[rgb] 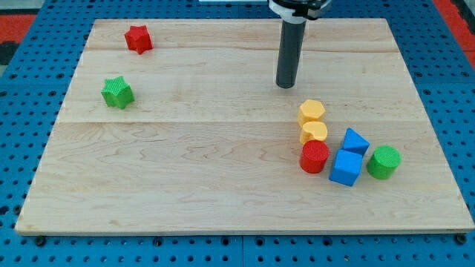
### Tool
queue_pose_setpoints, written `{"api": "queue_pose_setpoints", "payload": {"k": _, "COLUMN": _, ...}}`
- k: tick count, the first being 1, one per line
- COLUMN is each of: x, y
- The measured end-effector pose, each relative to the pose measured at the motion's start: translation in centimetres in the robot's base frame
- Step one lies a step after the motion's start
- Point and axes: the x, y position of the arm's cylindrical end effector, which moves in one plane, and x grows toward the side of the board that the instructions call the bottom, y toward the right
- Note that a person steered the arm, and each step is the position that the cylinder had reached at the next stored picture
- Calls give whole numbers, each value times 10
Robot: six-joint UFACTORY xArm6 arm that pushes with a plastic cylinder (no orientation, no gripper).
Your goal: Slide red star closer to the heart
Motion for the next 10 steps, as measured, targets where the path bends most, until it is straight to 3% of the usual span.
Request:
{"api": "queue_pose_setpoints", "payload": {"k": 2, "x": 83, "y": 18}}
{"api": "queue_pose_setpoints", "payload": {"k": 3, "x": 19, "y": -29}}
{"api": "queue_pose_setpoints", "payload": {"k": 5, "x": -159, "y": -142}}
{"api": "queue_pose_setpoints", "payload": {"k": 6, "x": -172, "y": -233}}
{"api": "queue_pose_setpoints", "payload": {"k": 7, "x": -124, "y": -262}}
{"api": "queue_pose_setpoints", "payload": {"k": 8, "x": -54, "y": -222}}
{"api": "queue_pose_setpoints", "payload": {"k": 9, "x": -55, "y": -235}}
{"api": "queue_pose_setpoints", "payload": {"k": 10, "x": -115, "y": -293}}
